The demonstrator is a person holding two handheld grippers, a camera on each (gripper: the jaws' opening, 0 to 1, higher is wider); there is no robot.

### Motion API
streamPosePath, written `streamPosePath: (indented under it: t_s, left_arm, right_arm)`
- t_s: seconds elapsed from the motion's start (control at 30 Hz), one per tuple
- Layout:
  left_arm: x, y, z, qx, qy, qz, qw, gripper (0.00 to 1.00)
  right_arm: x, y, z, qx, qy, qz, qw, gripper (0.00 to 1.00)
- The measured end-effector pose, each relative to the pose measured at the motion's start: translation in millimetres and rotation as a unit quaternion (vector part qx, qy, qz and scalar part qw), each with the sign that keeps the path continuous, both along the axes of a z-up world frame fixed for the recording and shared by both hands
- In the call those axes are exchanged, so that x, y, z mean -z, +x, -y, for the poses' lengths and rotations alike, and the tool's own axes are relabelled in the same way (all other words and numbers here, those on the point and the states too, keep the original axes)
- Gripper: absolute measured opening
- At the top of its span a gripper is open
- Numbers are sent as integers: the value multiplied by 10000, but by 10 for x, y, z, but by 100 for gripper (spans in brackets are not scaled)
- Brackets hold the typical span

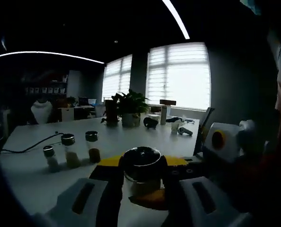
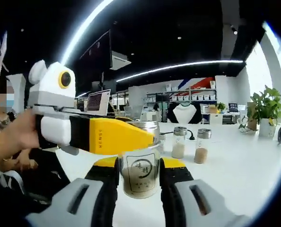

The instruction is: Rotate the seasoning bottle until the label or dispensing opening points toward the visible target arrow and the bottle remains upright within the marked orientation range

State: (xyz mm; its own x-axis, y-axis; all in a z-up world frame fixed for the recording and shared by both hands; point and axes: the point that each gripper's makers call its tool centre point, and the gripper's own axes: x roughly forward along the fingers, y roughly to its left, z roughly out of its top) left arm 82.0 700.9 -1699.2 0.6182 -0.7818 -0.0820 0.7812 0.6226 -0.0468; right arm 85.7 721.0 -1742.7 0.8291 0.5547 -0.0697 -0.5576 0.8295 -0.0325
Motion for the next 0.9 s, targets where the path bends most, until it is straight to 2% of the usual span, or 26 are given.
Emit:
streamPosePath:
  t_s: [0.1, 0.2, 0.33, 0.47, 0.6, 0.77, 0.9]
  left_arm:
    - [22, -5, -3, -235, 24, 43, 9997, 34]
    - [42, 28, -39, -614, -105, -39, 9981, 34]
    - [74, 17, -34, -730, -81, -40, 9973, 34]
    - [102, 23, -34, -601, 31, -72, 9982, 34]
    - [71, 13, -17, -430, 237, 58, 9988, 34]
    - [37, 42, -62, -208, 50, -45, 9998, 33]
    - [4, 4, -60, 49, 72, -16, 10000, 33]
  right_arm:
    - [24, -2, -18, 78, 36, -21, 10000, 30]
    - [37, 0, -27, 95, 173, -122, 9997, 30]
    - [75, -1, -30, 40, 108, -141, 9998, 30]
    - [104, 4, -18, -3, -3, -101, 9999, 30]
    - [71, 20, -16, -136, 96, -132, 9998, 31]
    - [42, 4, -46, -373, 204, -170, 9990, 31]
    - [14, -23, -73, -542, 349, -238, 9976, 32]
